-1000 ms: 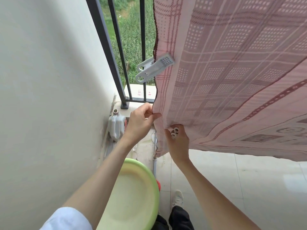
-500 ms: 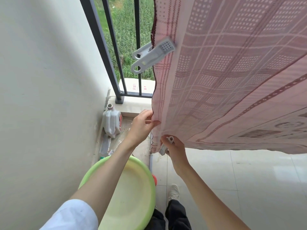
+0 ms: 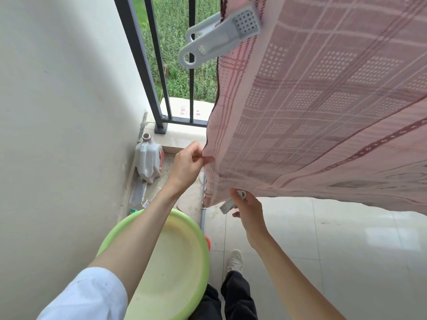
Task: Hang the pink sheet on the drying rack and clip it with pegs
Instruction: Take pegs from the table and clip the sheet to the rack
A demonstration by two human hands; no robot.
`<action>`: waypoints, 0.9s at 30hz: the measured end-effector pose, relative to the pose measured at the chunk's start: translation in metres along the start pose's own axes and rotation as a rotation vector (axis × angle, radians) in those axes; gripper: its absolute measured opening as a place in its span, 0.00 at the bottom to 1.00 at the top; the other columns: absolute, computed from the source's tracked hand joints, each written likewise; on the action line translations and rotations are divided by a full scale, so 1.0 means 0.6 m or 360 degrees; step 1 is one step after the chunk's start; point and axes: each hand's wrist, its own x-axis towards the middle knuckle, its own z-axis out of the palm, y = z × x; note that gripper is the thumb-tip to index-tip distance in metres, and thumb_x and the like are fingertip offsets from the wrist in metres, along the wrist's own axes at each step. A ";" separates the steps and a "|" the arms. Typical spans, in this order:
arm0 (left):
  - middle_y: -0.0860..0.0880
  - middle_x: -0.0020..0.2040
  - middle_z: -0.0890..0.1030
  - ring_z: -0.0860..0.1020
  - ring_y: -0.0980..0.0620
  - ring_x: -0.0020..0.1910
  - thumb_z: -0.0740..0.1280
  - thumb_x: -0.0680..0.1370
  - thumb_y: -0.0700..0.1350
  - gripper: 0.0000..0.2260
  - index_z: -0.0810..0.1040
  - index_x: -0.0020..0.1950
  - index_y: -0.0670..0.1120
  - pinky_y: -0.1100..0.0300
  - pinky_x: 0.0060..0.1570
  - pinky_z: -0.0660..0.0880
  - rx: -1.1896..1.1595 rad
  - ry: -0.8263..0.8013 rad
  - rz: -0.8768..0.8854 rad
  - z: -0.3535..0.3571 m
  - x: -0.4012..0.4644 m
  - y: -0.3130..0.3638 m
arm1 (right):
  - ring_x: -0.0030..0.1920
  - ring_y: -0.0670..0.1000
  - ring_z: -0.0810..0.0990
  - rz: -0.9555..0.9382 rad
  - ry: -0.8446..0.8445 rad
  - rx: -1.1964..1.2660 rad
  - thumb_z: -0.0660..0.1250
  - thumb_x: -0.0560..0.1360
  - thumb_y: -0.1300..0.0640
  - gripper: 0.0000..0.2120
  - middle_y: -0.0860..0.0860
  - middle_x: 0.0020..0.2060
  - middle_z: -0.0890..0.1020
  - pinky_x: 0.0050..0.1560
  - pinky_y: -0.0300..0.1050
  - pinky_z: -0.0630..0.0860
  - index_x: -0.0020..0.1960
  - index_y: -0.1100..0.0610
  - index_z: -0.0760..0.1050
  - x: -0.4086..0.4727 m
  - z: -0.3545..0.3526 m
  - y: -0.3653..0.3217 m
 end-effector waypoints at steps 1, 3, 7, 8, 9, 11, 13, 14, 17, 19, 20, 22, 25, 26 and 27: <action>0.34 0.42 0.80 0.78 0.35 0.44 0.70 0.71 0.36 0.06 0.73 0.42 0.36 0.38 0.49 0.75 -0.0012 -0.0019 0.0000 0.004 0.000 -0.002 | 0.34 0.43 0.74 -0.0001 0.0026 -0.0006 0.66 0.75 0.51 0.05 0.46 0.37 0.78 0.35 0.38 0.71 0.45 0.52 0.76 0.003 -0.002 0.001; 0.38 0.44 0.81 0.79 0.39 0.46 0.69 0.71 0.35 0.05 0.76 0.45 0.37 0.43 0.51 0.76 -0.0010 -0.0089 0.0025 0.011 0.000 -0.005 | 0.32 0.46 0.71 0.0015 0.0041 0.0024 0.66 0.75 0.52 0.05 0.47 0.35 0.76 0.34 0.39 0.69 0.44 0.54 0.76 0.007 -0.003 0.004; 0.40 0.47 0.77 0.77 0.47 0.48 0.69 0.71 0.32 0.08 0.81 0.48 0.40 0.62 0.53 0.75 0.0078 -0.0187 0.0097 0.017 -0.003 -0.016 | 0.34 0.48 0.76 0.0113 -0.0071 0.0249 0.68 0.73 0.61 0.02 0.53 0.37 0.78 0.37 0.40 0.75 0.45 0.59 0.77 0.009 0.002 0.015; 0.40 0.47 0.77 0.77 0.47 0.47 0.69 0.71 0.32 0.08 0.82 0.48 0.40 0.68 0.50 0.73 0.0106 -0.0177 0.0092 0.016 -0.002 -0.017 | 0.36 0.48 0.79 0.0131 -0.0089 0.0321 0.68 0.73 0.64 0.03 0.53 0.39 0.79 0.40 0.39 0.77 0.47 0.61 0.77 0.009 0.004 0.018; 0.40 0.46 0.77 0.77 0.47 0.47 0.69 0.70 0.32 0.08 0.83 0.47 0.40 0.72 0.48 0.72 0.0133 -0.0168 0.0089 0.015 0.002 -0.017 | 0.39 0.47 0.81 0.0153 -0.0097 0.0433 0.67 0.73 0.67 0.05 0.54 0.41 0.81 0.42 0.38 0.78 0.48 0.63 0.78 0.010 0.006 0.019; 0.38 0.47 0.79 0.77 0.46 0.47 0.71 0.69 0.33 0.06 0.83 0.45 0.39 0.68 0.48 0.73 0.0198 -0.0187 0.0103 0.014 0.014 -0.016 | 0.44 0.48 0.83 0.0247 -0.0071 0.0777 0.66 0.72 0.70 0.06 0.55 0.44 0.83 0.46 0.39 0.80 0.48 0.65 0.78 0.013 0.010 0.021; 0.38 0.47 0.81 0.80 0.44 0.48 0.72 0.69 0.35 0.06 0.83 0.45 0.37 0.56 0.52 0.76 0.0230 -0.0219 0.0095 0.012 0.023 -0.013 | 0.46 0.51 0.83 0.0392 -0.0092 0.1130 0.64 0.73 0.72 0.07 0.57 0.45 0.84 0.48 0.40 0.81 0.47 0.65 0.79 0.019 0.014 0.022; 0.38 0.47 0.82 0.80 0.45 0.48 0.72 0.69 0.35 0.07 0.82 0.45 0.36 0.53 0.53 0.76 0.0227 -0.0216 0.0068 0.011 0.025 -0.012 | 0.46 0.52 0.84 0.0453 -0.0124 0.1254 0.63 0.73 0.73 0.07 0.57 0.45 0.84 0.47 0.41 0.81 0.47 0.66 0.78 0.022 0.017 0.023; 0.40 0.44 0.84 0.81 0.49 0.43 0.73 0.68 0.36 0.07 0.81 0.44 0.35 0.52 0.50 0.77 0.0252 -0.0167 0.0034 0.009 0.024 -0.015 | 0.44 0.54 0.84 0.0612 -0.0187 0.1439 0.64 0.73 0.72 0.05 0.60 0.44 0.84 0.46 0.43 0.82 0.47 0.68 0.77 0.024 0.032 0.028; 0.39 0.44 0.84 0.82 0.45 0.44 0.73 0.69 0.38 0.08 0.81 0.44 0.34 0.51 0.49 0.77 0.0264 -0.0180 0.0027 0.006 0.021 -0.017 | 0.43 0.53 0.83 0.0726 -0.0217 0.1408 0.67 0.74 0.64 0.06 0.60 0.43 0.84 0.42 0.41 0.82 0.47 0.67 0.77 0.021 0.047 0.033; 0.39 0.44 0.84 0.82 0.44 0.45 0.73 0.70 0.39 0.09 0.80 0.45 0.35 0.50 0.50 0.77 0.0265 -0.0212 0.0023 0.003 0.021 -0.017 | 0.42 0.51 0.82 0.0774 -0.0248 0.1360 0.68 0.74 0.59 0.09 0.58 0.42 0.83 0.38 0.40 0.80 0.47 0.66 0.77 0.019 0.055 0.036; 0.40 0.45 0.84 0.82 0.44 0.46 0.71 0.72 0.42 0.10 0.79 0.47 0.36 0.48 0.50 0.77 0.0293 -0.0305 0.0046 -0.003 0.022 -0.016 | 0.37 0.48 0.78 0.0850 -0.0316 0.1274 0.68 0.73 0.52 0.12 0.54 0.39 0.81 0.32 0.38 0.74 0.46 0.62 0.77 0.016 0.075 0.041; 0.43 0.44 0.84 0.82 0.49 0.45 0.69 0.73 0.46 0.11 0.79 0.47 0.38 0.47 0.50 0.78 0.0400 -0.0393 0.0118 -0.017 0.028 -0.010 | 0.31 0.47 0.75 0.0913 -0.0433 0.1351 0.69 0.71 0.56 0.07 0.53 0.35 0.79 0.28 0.38 0.68 0.40 0.60 0.80 0.008 0.109 0.047; 0.44 0.44 0.84 0.82 0.50 0.45 0.69 0.73 0.47 0.11 0.79 0.48 0.40 0.47 0.50 0.78 0.0439 -0.0419 0.0126 -0.021 0.031 -0.008 | 0.30 0.48 0.75 0.0930 -0.0459 0.1447 0.68 0.71 0.59 0.06 0.53 0.35 0.79 0.27 0.38 0.67 0.37 0.60 0.80 0.004 0.119 0.049; 0.45 0.45 0.84 0.82 0.51 0.45 0.68 0.73 0.48 0.12 0.79 0.48 0.40 0.47 0.51 0.78 0.0463 -0.0447 0.0124 -0.025 0.032 -0.006 | 0.29 0.48 0.75 0.0949 -0.0483 0.1557 0.67 0.70 0.62 0.06 0.54 0.35 0.79 0.26 0.39 0.67 0.35 0.60 0.80 0.000 0.128 0.052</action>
